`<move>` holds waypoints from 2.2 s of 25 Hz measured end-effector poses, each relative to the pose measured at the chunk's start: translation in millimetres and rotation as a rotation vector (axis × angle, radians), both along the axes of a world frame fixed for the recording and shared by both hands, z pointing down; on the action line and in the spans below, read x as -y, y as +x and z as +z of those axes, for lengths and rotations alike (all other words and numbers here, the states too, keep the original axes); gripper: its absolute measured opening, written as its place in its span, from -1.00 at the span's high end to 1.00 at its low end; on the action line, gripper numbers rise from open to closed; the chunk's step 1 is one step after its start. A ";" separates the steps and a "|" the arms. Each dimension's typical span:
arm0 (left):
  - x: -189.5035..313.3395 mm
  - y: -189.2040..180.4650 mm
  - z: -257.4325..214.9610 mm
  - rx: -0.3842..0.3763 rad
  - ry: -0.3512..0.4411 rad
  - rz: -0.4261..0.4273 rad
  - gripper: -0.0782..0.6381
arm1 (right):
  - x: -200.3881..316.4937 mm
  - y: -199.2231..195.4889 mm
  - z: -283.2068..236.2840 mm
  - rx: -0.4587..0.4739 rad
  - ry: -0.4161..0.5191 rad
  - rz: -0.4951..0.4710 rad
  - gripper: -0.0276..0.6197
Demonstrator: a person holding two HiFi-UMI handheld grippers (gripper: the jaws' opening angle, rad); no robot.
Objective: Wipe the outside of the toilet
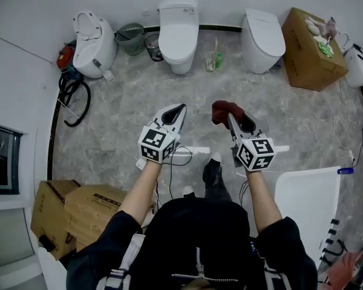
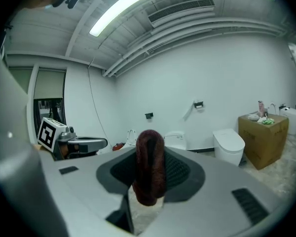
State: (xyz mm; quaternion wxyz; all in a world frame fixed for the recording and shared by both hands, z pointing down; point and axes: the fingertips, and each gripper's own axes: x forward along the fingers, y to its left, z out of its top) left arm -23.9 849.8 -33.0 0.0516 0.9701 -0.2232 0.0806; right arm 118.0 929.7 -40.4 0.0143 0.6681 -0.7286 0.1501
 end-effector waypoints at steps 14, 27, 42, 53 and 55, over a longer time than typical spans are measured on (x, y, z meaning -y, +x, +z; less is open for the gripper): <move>132.0 100.3 -8.4 0.032 0.020 -0.116 0.78 | 139.5 123.9 4.6 0.004 0.001 -0.084 0.51; 219.3 146.7 2.2 0.037 0.001 -0.173 0.78 | 237.9 172.6 20.9 0.026 -0.029 -0.154 0.51; 440.6 205.8 38.1 0.053 -0.048 -0.120 0.78 | 452.0 216.6 55.7 0.014 -0.116 -0.135 0.51; 589.6 273.1 74.3 0.120 -0.104 -0.029 0.78 | 603.6 269.8 92.9 0.037 -0.212 -0.102 0.51; 605.5 288.1 83.7 0.131 -0.118 -0.021 0.78 | 624.2 281.2 103.5 0.051 -0.227 -0.102 0.51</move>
